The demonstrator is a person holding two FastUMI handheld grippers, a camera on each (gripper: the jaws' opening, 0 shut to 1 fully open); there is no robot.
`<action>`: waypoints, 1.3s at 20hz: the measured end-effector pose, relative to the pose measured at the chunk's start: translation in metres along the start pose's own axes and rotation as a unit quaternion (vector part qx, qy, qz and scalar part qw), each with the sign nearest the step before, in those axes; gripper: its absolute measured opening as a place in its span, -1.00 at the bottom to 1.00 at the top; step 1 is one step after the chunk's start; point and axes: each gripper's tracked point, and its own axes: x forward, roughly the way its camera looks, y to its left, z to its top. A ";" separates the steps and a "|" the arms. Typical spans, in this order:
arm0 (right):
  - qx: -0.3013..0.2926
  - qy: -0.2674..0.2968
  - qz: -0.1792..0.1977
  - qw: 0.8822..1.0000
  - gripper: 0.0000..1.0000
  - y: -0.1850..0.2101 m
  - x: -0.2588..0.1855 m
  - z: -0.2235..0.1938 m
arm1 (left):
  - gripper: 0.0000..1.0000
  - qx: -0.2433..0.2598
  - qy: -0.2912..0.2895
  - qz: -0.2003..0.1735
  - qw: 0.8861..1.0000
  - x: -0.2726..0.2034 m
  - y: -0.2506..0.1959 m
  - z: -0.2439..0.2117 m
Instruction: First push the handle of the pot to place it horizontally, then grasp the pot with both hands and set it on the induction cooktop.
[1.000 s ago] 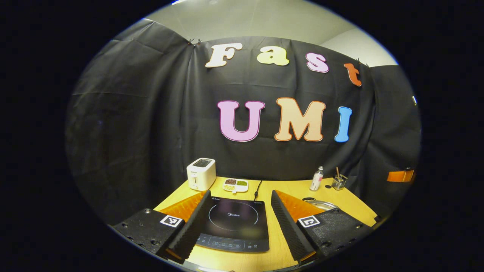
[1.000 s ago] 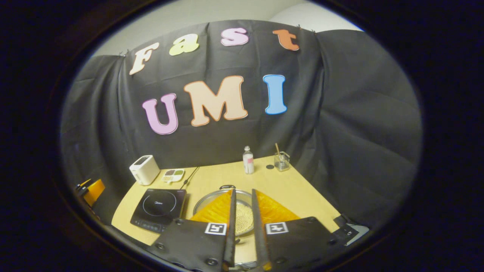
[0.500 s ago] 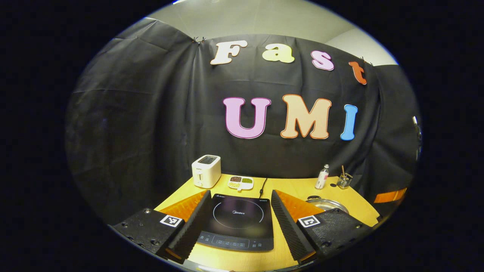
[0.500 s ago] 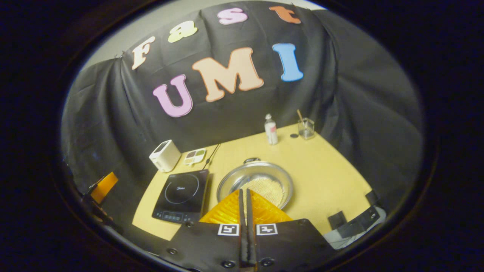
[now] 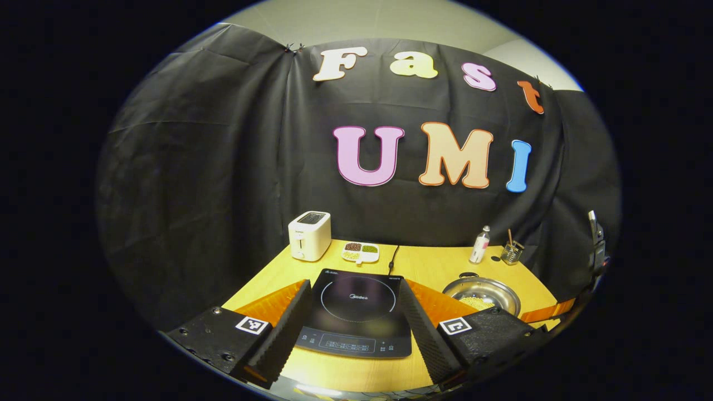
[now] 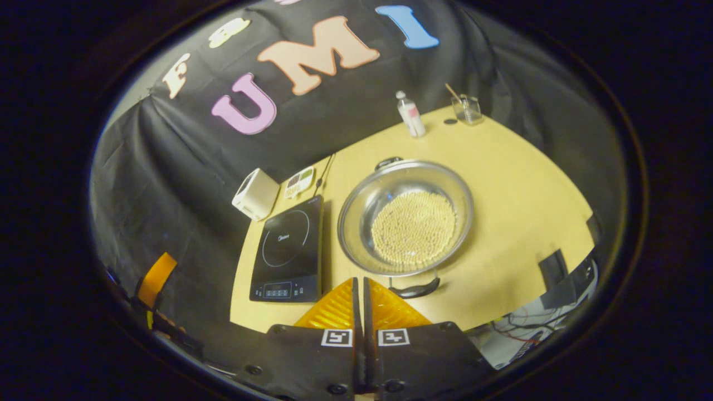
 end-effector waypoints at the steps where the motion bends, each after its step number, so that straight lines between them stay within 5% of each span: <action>1: 0.021 0.019 0.011 1.000 -0.96 0.000 0.005 -0.007 | 0.84 0.002 0.001 0.001 1.000 0.000 0.001 -0.001; 11: 0.080 0.142 -0.029 0.986 -0.95 -0.024 0.074 -0.069 | 0.84 0.015 0.027 0.012 0.999 0.005 0.012 -0.015; 26: 0.151 0.146 -0.106 0.972 -0.96 -0.071 0.086 -0.066 | 0.92 0.012 0.042 0.041 0.998 0.002 0.031 -0.024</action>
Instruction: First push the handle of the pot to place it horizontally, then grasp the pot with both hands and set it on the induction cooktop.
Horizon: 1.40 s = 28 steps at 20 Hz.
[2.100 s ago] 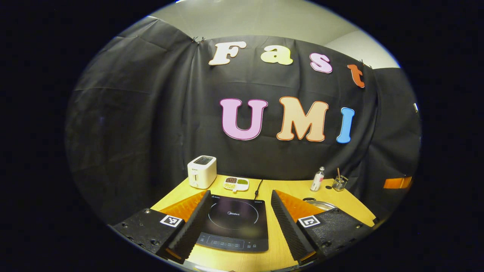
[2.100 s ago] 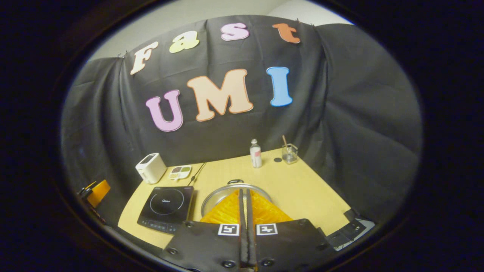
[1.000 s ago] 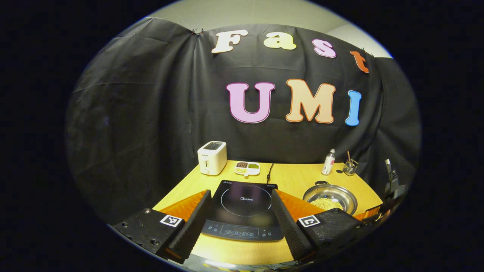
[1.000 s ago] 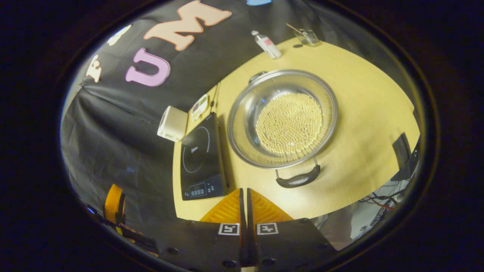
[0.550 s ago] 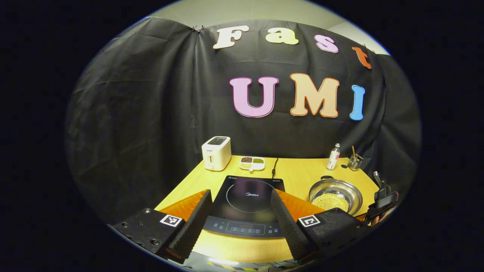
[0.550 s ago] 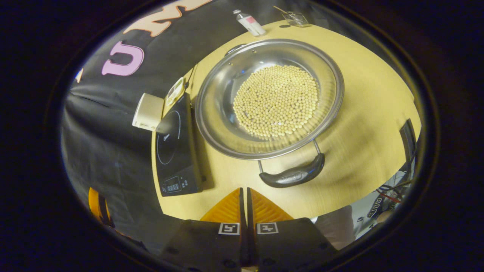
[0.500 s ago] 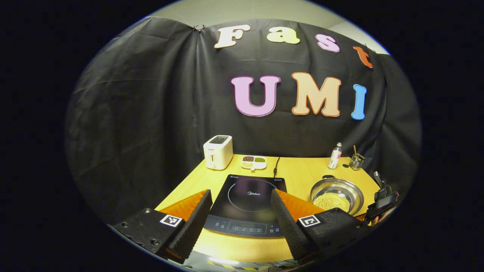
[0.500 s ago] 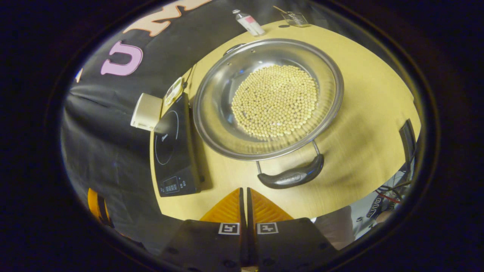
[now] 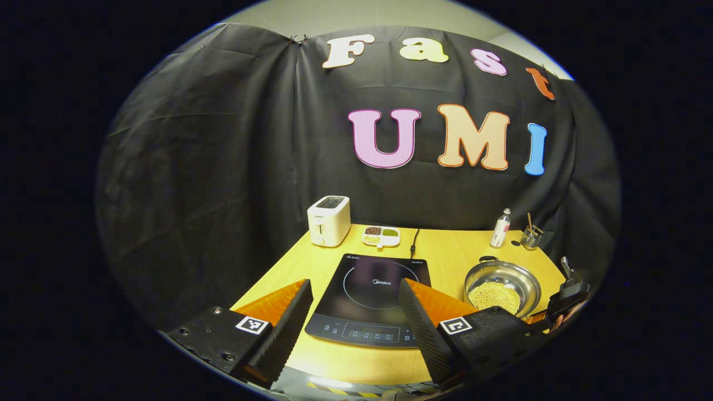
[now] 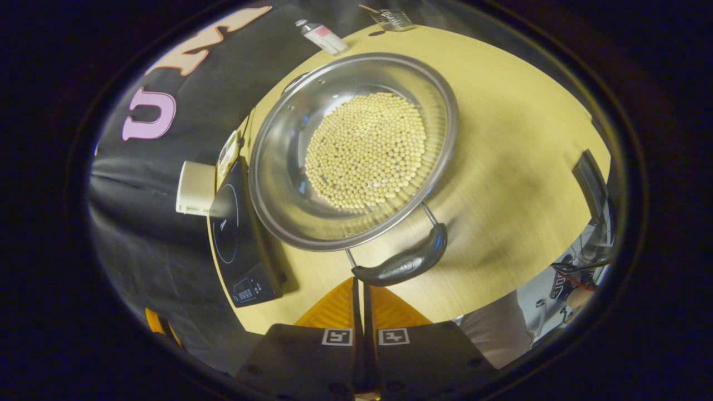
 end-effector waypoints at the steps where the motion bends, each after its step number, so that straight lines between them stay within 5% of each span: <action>1: 0.002 -0.005 -0.006 1.000 -1.00 -0.004 -0.002 0.003 | 0.92 0.000 0.001 -0.001 1.000 0.000 0.000 -0.002; 13: 0.046 -0.053 -0.069 0.995 -0.95 -0.060 -0.024 0.064 | 0.92 0.015 -0.001 -0.003 1.000 0.007 -0.001 -0.005; 28: 0.051 -0.037 -0.065 0.996 -0.95 -0.084 -0.026 0.147 | 0.92 0.020 0.016 0.037 0.999 0.026 -0.046 0.005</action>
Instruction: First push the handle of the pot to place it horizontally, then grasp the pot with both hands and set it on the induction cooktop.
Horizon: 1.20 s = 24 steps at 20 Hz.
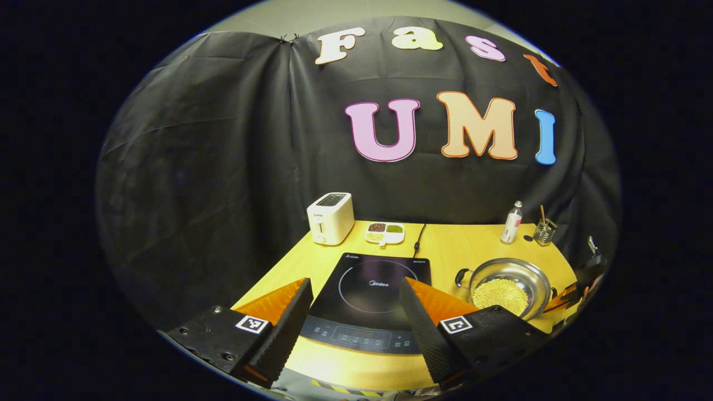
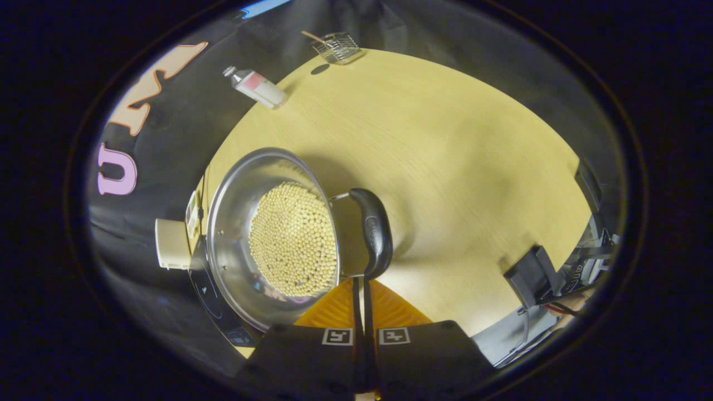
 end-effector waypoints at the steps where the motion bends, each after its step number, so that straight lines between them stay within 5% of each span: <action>1: 0.000 0.004 -0.001 1.000 -0.95 -0.003 0.001 0.002 | 0.92 0.003 0.000 -0.001 1.000 0.001 -0.007 0.003; 24: -0.020 0.048 0.051 0.997 -0.95 0.014 0.021 0.092 | 0.89 0.032 0.043 0.041 0.998 0.019 -0.093 0.005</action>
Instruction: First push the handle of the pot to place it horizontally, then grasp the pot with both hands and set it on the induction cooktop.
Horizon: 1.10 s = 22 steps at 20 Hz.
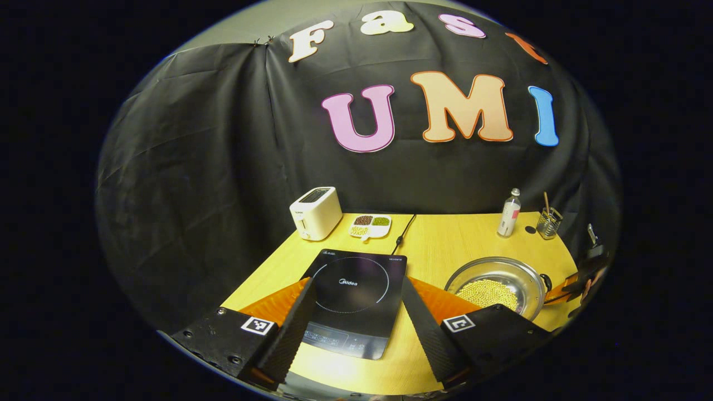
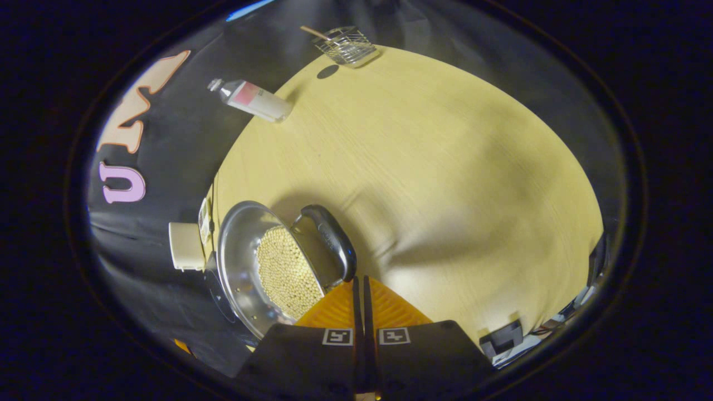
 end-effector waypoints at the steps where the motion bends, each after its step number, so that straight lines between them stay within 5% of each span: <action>1: 0.000 0.004 0.001 1.000 -0.95 -0.001 0.000 -0.001 | 0.89 0.000 0.001 0.002 1.000 0.001 -0.002 -0.001; 4: -0.018 0.022 0.006 1.000 -0.94 -0.002 -0.010 -0.006 | 0.89 -0.003 0.004 0.002 1.000 0.006 -0.010 0.001; 5: -0.027 0.029 0.004 0.999 -0.70 -0.007 -0.010 -0.010 | 0.89 -0.006 0.005 0.000 1.000 0.008 -0.014 0.000; 6: -0.034 0.034 0.002 0.999 -0.94 -0.011 -0.013 -0.010 | 0.89 -0.010 0.008 -0.004 1.000 0.011 -0.019 -0.001; 8: -0.051 0.037 0.003 0.998 -0.55 -0.017 -0.024 -0.007 | 0.89 -0.019 0.020 -0.014 1.000 0.018 -0.030 -0.007; 11: -0.067 0.030 0.012 0.997 0.42 -0.021 -0.038 0.002 | 0.89 -0.031 0.053 -0.046 0.997 0.026 -0.047 -0.027; 12: -0.067 0.026 0.018 0.997 0.49 -0.021 -0.042 0.007 | 0.89 -0.031 0.068 -0.054 0.996 0.029 -0.053 -0.035; 13: -0.067 0.021 0.022 0.997 0.94 -0.021 -0.046 0.014 | 0.89 -0.032 0.083 -0.064 0.994 0.031 -0.059 -0.042; 18: -0.057 0.004 0.041 0.997 0.86 -0.017 -0.048 0.050 | 0.89 -0.053 0.213 -0.127 0.967 0.047 -0.092 -0.093; 22: -0.109 0.008 0.056 0.992 0.84 -0.004 -0.040 0.069 | 0.90 -0.071 0.300 -0.151 0.939 0.071 -0.106 -0.122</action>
